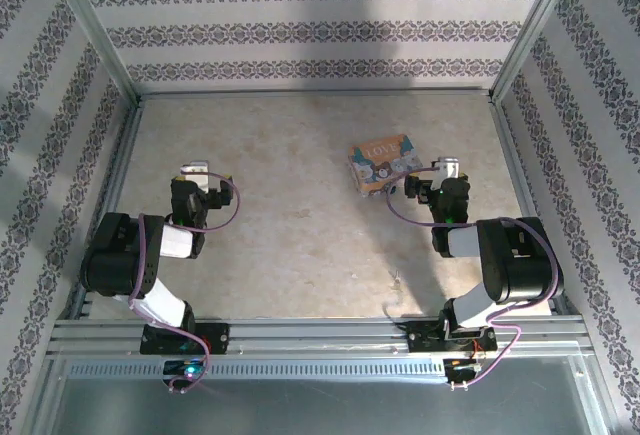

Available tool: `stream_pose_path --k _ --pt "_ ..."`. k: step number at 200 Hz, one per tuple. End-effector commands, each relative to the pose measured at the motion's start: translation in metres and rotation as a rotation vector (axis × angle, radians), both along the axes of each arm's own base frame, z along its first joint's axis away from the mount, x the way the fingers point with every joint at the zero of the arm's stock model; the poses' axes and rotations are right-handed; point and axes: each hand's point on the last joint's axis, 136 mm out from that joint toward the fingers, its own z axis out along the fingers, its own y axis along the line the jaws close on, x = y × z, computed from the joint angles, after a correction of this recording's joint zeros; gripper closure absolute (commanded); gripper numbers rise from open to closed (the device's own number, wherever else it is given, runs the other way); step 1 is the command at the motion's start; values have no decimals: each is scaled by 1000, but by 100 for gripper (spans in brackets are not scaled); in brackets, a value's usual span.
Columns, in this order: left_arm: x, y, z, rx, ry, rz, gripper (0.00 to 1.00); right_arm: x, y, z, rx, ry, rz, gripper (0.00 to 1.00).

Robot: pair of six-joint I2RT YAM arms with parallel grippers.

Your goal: Unlock a padlock with a key

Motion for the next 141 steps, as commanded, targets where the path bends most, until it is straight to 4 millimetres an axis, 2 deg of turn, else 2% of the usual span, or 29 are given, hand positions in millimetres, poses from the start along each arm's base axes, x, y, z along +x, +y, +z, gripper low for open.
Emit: stream_pose_path --k 1,122,141 --pt "3 -2 3 1 0 -20 1 6 1 14 13 -37 7 2" --pt "3 -2 3 -2 1 -20 1 6 0 13 17 -37 8 2" --pt "0 -1 7 0 -23 -16 1 5 -1 21 21 -43 -1 2"
